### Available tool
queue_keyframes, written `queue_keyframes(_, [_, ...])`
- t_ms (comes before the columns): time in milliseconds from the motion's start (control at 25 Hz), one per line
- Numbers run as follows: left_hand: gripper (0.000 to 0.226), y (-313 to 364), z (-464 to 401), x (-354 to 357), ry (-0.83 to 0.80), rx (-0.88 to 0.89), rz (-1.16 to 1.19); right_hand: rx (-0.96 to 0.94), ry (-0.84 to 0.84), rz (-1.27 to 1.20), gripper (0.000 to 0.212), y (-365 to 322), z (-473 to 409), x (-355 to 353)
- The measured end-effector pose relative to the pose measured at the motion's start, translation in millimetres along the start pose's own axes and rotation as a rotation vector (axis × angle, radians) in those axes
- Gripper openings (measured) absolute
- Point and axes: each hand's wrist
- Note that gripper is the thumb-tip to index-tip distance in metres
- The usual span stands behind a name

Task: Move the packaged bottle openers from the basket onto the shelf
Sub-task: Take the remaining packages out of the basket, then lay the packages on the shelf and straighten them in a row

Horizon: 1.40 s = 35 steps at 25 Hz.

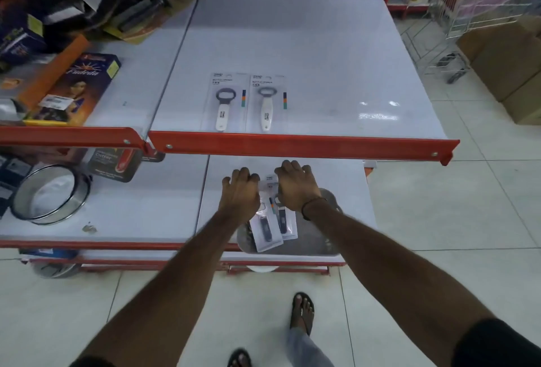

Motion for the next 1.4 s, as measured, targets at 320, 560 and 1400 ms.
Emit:
queue_keyframes(320, [0.024, 26.3, 55.8, -52.9, -0.045, 0.176, 0.249, -0.014, 0.218, -0.127, 0.033, -6.8, 76.5, -20.9])
queue_keyframes(560, [0.038, 41.6, 107.7, -125.8, 0.310, 0.352, 0.231, 0.028, 0.601, -0.077, 0.028, -3.9, 148.0, -79.8])
queue_keyframes(1400, [0.037, 92.6, -42.1, -275.1, 0.298, 0.191, 0.374, 0.140, 0.593, -0.251, 0.022, 110.1, 89.8, -273.1])
Point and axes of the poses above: each hand's wrist, its own z-axis away from the middle knuckle, its own x-axis out of the palm, y = z × x, and after that the axes turned 11 degrees about -y, right-handed
